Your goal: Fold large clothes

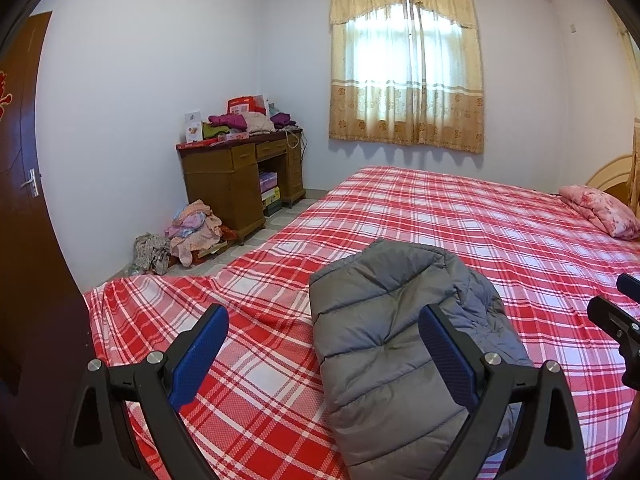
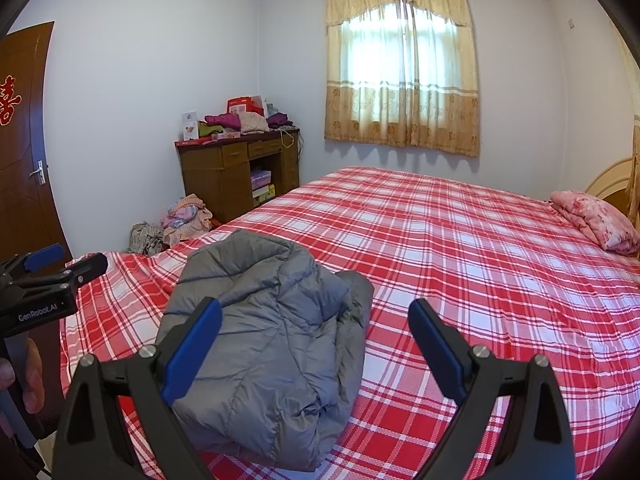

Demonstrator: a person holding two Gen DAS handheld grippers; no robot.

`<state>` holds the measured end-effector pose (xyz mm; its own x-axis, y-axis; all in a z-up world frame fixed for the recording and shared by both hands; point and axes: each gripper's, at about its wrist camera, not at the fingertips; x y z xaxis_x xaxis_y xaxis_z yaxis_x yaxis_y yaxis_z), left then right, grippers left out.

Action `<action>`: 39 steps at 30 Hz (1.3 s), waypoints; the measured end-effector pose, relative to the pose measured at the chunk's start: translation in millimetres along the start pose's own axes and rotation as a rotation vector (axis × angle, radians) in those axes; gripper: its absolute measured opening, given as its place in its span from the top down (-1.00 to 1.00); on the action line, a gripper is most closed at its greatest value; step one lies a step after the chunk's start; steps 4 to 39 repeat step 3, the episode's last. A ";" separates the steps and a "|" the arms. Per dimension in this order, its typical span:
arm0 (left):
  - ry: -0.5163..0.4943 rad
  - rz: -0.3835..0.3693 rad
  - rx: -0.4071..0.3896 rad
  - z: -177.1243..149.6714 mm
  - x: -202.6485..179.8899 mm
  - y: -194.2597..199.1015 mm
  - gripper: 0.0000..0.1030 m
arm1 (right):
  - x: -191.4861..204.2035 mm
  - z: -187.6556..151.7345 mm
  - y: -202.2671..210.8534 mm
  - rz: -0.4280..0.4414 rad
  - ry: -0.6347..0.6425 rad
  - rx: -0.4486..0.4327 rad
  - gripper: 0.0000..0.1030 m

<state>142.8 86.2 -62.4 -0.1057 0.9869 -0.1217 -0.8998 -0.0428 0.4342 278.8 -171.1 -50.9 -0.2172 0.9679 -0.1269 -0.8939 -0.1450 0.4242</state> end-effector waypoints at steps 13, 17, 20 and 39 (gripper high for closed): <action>-0.004 -0.006 -0.002 -0.9 -1.3 -0.4 -0.87 | -2.1 -1.8 -0.5 0.001 -0.004 0.004 -0.86; -0.004 -0.006 -0.002 -0.9 -1.3 -0.4 -0.87 | -2.1 -1.8 -0.5 0.001 -0.004 0.004 -0.86; -0.004 -0.006 -0.002 -0.9 -1.3 -0.4 -0.87 | -2.1 -1.8 -0.5 0.001 -0.004 0.004 -0.86; -0.004 -0.006 -0.002 -0.9 -1.3 -0.4 -0.87 | -2.1 -1.8 -0.5 0.001 -0.004 0.004 -0.86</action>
Point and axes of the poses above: each gripper's, at about its wrist camera, not at the fingertips, and y roughly against the way its jaws point, x to its left, z to its top, and after that the axes turned 9 degrees about y, right-handed
